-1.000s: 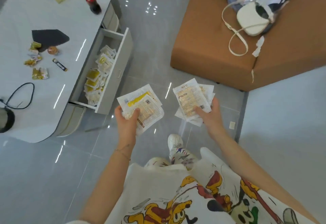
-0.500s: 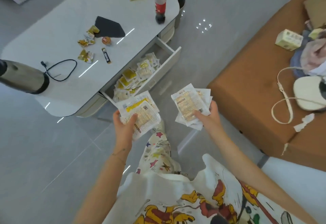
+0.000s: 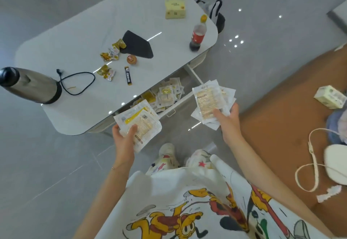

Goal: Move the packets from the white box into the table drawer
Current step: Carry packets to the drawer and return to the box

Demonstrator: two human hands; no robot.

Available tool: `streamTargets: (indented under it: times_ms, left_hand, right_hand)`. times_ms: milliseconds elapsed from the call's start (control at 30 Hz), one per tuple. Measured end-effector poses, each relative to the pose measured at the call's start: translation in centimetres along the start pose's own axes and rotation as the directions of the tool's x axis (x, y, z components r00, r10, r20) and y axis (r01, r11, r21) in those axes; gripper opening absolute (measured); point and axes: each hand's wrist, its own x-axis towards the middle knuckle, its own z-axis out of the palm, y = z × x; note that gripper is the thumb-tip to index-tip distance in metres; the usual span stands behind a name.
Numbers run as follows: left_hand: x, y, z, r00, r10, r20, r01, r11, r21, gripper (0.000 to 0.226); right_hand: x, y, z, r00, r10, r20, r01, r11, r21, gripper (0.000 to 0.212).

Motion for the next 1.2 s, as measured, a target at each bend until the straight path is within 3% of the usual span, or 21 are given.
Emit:
streamTargets:
  times_ms: [267,467,733,867,967,1067,1200]
  left_hand:
    - [4.2,0.8,1.7,0.986,-0.034,-0.162,0.017,0.994,-0.106,0.049]
    - [7.7,-2.6,2.4,0.936,-0.149,-0.319,0.079,0.971,-0.224,0.042]
    - [21.6,-13.8,5.1,0.916,-0.193,-0.353,0.144,0.976,-0.161,0.047]
    - [31.4,-18.8,5.5,0.911,-0.096,-0.401,0.071,0.995,-0.077,0.037]
    - [36.5,-21.0,4.0,0.913,-0.077,-0.401,0.068,0.997,-0.037,0.033]
    - [39.1,-24.1,2.7,0.904,-0.090,-0.418,0.107,0.994,0.016,0.033]
    - [39.3,-26.0,2.5,0.887,-0.093,-0.452,0.143,0.987,0.076,0.044]
  right_hand:
    - [8.3,-2.7,3.2,0.992,0.082,0.094,-0.071,0.991,-0.116,0.055]
    - [15.5,-1.3,5.9,0.973,0.154,0.171,-0.102,0.954,-0.282,0.058]
    - [30.3,12.2,12.9,0.924,0.363,0.121,-0.289,0.869,-0.401,0.044]
    - [37.6,20.1,17.8,0.940,0.305,0.156,-0.195,0.851,-0.488,0.045]
    - [39.8,23.5,20.8,0.916,0.299,0.268,-0.105,0.823,-0.559,0.056]
    - [39.8,26.7,23.4,0.880,0.320,0.352,-0.048,0.796,-0.604,0.073]
    - [38.9,29.9,25.3,0.863,0.364,0.350,-0.087,0.791,-0.606,0.066]
